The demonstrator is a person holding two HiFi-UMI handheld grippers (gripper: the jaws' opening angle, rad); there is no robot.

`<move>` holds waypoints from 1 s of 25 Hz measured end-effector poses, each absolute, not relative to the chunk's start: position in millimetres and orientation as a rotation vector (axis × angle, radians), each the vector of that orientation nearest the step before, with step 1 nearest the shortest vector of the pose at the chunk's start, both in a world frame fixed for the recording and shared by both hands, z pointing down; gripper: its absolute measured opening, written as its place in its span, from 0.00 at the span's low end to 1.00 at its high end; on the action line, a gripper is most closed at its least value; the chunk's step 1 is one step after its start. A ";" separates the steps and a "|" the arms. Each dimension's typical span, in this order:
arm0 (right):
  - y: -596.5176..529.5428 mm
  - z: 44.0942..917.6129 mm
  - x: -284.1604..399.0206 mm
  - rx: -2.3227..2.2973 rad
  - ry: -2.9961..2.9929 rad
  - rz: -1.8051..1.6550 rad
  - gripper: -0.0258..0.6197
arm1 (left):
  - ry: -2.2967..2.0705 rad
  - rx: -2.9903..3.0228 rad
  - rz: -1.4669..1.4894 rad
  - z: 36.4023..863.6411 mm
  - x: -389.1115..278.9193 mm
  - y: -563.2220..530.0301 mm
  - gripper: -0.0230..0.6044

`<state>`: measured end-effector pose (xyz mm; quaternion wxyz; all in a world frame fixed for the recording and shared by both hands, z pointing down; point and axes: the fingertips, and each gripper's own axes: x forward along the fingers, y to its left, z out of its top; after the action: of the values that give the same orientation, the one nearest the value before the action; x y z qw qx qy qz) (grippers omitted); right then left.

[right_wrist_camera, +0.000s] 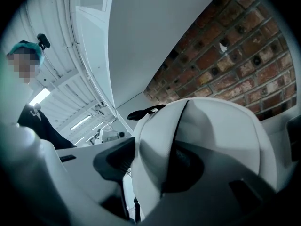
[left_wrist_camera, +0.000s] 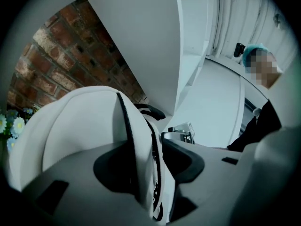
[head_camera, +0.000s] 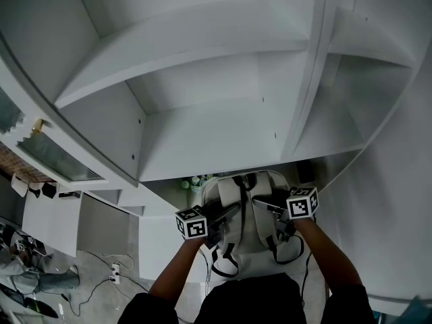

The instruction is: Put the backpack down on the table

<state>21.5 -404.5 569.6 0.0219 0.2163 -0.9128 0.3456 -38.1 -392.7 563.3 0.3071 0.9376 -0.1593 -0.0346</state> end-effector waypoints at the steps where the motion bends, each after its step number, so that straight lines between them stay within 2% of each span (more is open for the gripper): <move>1: -403.8 569.8 23.8 0.681 -2.825 1.068 0.33 | -0.425 2.481 -0.084 564.7 -38.9 -391.9 0.32; 25: -373.4 569.0 83.3 0.974 -2.773 1.038 0.33 | -0.626 2.468 -0.094 572.6 -80.7 -363.2 0.35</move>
<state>83.3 -373.4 569.0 0.0121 0.3125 -0.8896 0.3330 -80.7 -363.2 572.6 0.2923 0.9263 -0.2350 -0.0353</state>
